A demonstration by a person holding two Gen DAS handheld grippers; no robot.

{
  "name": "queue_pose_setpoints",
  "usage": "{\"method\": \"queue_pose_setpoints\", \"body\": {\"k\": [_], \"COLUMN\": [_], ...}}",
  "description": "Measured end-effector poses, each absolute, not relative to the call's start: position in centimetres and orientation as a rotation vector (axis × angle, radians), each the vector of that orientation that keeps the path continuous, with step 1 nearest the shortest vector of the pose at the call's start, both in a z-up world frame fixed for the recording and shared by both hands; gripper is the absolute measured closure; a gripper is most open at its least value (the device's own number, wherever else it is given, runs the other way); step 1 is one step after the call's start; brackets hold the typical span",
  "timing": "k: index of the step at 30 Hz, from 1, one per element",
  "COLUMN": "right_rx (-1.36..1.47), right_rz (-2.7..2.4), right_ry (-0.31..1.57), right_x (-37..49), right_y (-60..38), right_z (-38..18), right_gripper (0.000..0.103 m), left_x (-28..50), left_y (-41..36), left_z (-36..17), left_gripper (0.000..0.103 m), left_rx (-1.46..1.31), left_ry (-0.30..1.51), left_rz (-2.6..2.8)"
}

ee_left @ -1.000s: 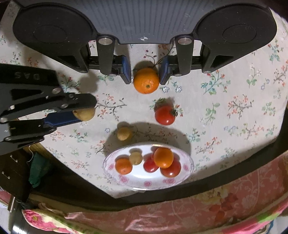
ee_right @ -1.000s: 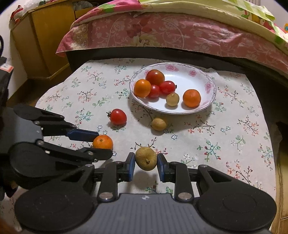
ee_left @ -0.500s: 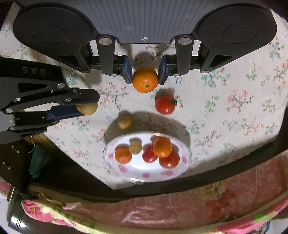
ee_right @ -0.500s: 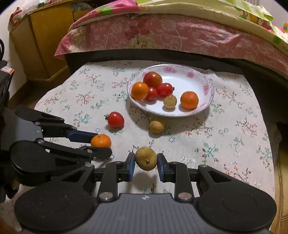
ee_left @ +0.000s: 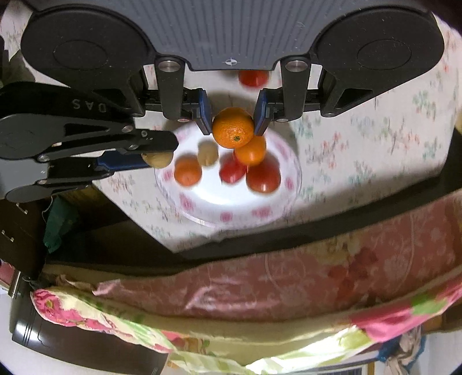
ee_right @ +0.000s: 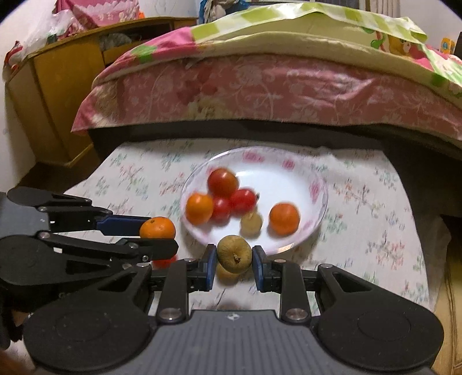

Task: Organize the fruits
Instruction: 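Lower both fruits into the plate and open both tools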

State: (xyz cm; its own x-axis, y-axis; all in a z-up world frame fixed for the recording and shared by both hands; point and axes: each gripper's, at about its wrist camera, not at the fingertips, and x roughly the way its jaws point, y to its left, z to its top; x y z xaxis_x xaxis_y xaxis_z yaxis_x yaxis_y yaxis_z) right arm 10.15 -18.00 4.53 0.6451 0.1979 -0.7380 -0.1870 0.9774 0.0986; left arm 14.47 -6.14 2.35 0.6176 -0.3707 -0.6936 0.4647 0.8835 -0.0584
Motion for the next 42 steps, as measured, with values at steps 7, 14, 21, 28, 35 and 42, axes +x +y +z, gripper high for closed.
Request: {"method": "queue_pose_setpoints", "body": {"k": [7,14,21,28,35,42], "right_rx": [0.067,0.089,0.091,0.105,0.133,0.144], "right_rz": [0.188,0.169,0.175,0.166,0.158,0.149], "right_ry": [0.822,0.821,0.832,0.842,0.833,0.814], "right_x": [14.0,17.6,19.7,20.0,19.9,19.0], "right_y": [-20.2,-21.3,-21.6,-21.9,-22.6,-22.7], "right_z": [4.5,3.9,3.2,2.6,2.8,3.7], "right_gripper": [0.076,0.076,0.076,0.076,0.075,0.074], "left_x": [18.2,21.1,22.1,22.5,22.4,21.3], "left_y": [-8.0,-8.6,-8.6,-9.0,-8.8,-8.3], "left_z": [2.6,2.0,1.6,1.3,1.8,3.3], "left_gripper": [0.064,0.065,0.065,0.06,0.048,0.04], "left_rx": [0.152,0.156,0.164,0.163,0.159,0.15], "left_ry": [0.743,0.75,0.76,0.768,0.755,0.717], "left_rz": [-0.494,-0.48,-0.468,-0.459,-0.445,-0.436]}}
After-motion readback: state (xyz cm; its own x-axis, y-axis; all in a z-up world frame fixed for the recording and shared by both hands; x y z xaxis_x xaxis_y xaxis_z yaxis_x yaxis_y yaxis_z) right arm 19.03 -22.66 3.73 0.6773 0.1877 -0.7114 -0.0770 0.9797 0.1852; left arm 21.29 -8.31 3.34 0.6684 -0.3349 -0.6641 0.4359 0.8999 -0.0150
